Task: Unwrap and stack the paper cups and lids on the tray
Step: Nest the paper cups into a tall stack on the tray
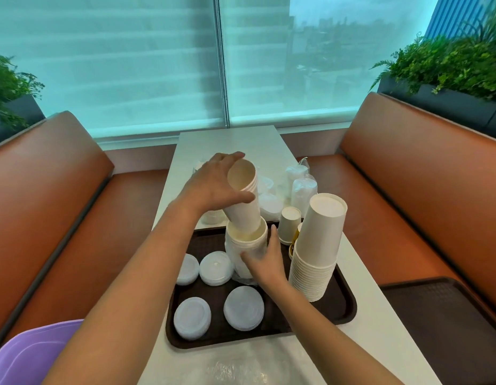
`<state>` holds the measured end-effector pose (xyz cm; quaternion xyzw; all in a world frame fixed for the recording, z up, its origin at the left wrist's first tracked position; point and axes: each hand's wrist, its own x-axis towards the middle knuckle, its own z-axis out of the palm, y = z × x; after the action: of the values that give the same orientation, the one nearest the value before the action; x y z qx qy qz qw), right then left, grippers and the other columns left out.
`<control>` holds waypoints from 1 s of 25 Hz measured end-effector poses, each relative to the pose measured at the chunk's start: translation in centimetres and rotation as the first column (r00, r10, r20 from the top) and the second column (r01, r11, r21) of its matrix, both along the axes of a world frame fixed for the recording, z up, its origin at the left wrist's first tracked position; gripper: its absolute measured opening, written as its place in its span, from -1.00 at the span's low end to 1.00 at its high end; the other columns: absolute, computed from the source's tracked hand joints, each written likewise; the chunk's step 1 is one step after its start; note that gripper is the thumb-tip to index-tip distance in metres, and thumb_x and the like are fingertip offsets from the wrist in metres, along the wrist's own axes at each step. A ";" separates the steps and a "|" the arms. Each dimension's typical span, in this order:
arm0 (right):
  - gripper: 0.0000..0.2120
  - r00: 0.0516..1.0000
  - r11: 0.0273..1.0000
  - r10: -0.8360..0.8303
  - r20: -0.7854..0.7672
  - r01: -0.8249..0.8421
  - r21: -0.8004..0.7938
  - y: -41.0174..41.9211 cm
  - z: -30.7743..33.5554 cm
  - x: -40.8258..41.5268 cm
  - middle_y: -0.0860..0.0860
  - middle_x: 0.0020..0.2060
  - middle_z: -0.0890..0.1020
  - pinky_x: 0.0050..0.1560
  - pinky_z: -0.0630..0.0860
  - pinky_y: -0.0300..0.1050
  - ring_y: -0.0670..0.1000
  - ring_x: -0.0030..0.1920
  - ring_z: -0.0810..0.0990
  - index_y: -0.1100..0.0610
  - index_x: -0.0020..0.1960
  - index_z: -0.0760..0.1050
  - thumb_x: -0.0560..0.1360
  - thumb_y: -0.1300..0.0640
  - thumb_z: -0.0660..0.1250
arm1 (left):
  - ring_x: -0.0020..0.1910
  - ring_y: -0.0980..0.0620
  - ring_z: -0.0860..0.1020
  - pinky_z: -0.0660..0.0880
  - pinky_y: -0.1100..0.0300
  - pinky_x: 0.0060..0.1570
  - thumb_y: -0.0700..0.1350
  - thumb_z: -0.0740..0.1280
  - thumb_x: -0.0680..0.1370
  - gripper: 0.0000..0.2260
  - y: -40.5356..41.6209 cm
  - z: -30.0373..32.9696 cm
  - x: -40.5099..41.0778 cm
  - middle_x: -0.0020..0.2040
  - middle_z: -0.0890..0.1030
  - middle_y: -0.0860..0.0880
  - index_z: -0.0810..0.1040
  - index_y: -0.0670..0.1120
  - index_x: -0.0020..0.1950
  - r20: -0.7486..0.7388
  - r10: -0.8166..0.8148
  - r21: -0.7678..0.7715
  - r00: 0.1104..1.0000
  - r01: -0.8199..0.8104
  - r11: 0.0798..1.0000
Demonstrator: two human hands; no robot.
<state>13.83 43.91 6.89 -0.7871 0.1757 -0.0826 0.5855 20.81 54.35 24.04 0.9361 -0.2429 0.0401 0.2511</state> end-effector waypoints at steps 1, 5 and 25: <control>-0.16 0.997 0.999 -0.046 0.058 0.047 -0.007 0.2 0.7 -1.0 0.03 0.48 0.21 0.44 0.18 -0.11 0.04 0.47 0.20 0.14 0.52 0.04 0.39 0.13 0.43 | 0.39 -0.02 0.29 0.27 0.10 0.30 0.04 0.50 0.35 -0.23 0.4 0.5 -0.4 0.45 0.28 0.01 0.22 0.14 0.48 0.007 0.008 -0.063 1.000 -0.008 0.998; -0.88 0.982 0.941 -0.121 0.143 0.067 0.330 1.0 5.6 -4.6 0.05 0.12 0.53 0.00 0.52 -0.12 -0.05 -0.01 0.54 0.02 0.08 0.42 0.55 0.10 0.28 | 0.31 0.02 0.34 0.27 0.25 0.18 -0.08 0.54 0.33 -0.29 1.8 2.1 -2.3 0.32 0.36 0.05 0.30 0.10 0.40 0.052 0.016 -0.430 0.999 0.008 0.903; -0.38 0.792 0.975 -0.218 0.570 0.198 0.097 -11.2 18.5 -6.4 -0.12 0.00 0.56 0.00 0.53 -0.09 -0.11 0.00 0.57 -0.05 0.16 0.33 0.19 0.07 0.53 | 0.31 -0.03 0.41 0.32 0.22 0.13 -0.07 0.39 0.51 -0.58 -1.3 -3.9 -3.4 0.35 0.44 -0.06 0.44 -0.03 0.36 -0.229 0.084 -0.451 0.970 -0.182 0.874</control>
<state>7.41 32.68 25.40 -0.6912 0.0768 -0.3779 0.6112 17.42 53.09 20.15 0.8613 -0.1338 0.0195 0.4898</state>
